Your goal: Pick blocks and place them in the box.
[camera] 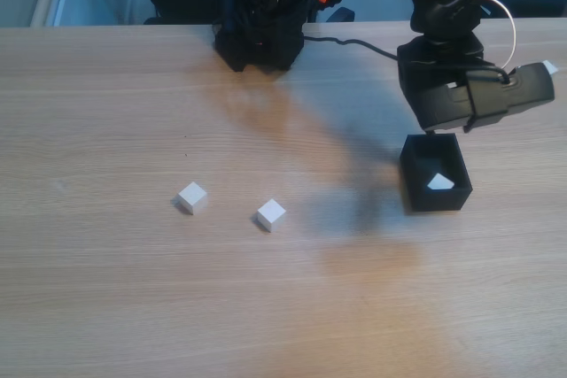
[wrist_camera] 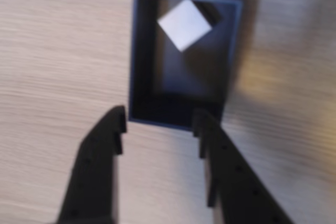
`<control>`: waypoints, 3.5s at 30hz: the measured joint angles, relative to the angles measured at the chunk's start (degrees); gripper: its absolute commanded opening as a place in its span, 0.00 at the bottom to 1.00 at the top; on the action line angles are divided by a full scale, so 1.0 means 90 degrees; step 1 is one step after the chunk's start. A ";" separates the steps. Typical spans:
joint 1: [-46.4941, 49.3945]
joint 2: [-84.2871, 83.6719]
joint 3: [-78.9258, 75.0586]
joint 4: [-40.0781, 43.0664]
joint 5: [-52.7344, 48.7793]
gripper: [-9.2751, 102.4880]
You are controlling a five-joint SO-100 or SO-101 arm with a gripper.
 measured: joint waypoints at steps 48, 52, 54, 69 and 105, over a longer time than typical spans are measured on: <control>0.4639 0.2461 0.4785 -0.2588 -0.1230 0.25; 0.4590 0.2178 0.4551 -0.2715 -0.1191 0.26; 0.4648 0.2041 0.4434 -0.2734 -0.1191 0.26; 0.4717 0.0938 0.3779 -0.3096 -0.1182 0.28; 0.4541 0.0137 0.3447 -0.3945 -0.0986 0.08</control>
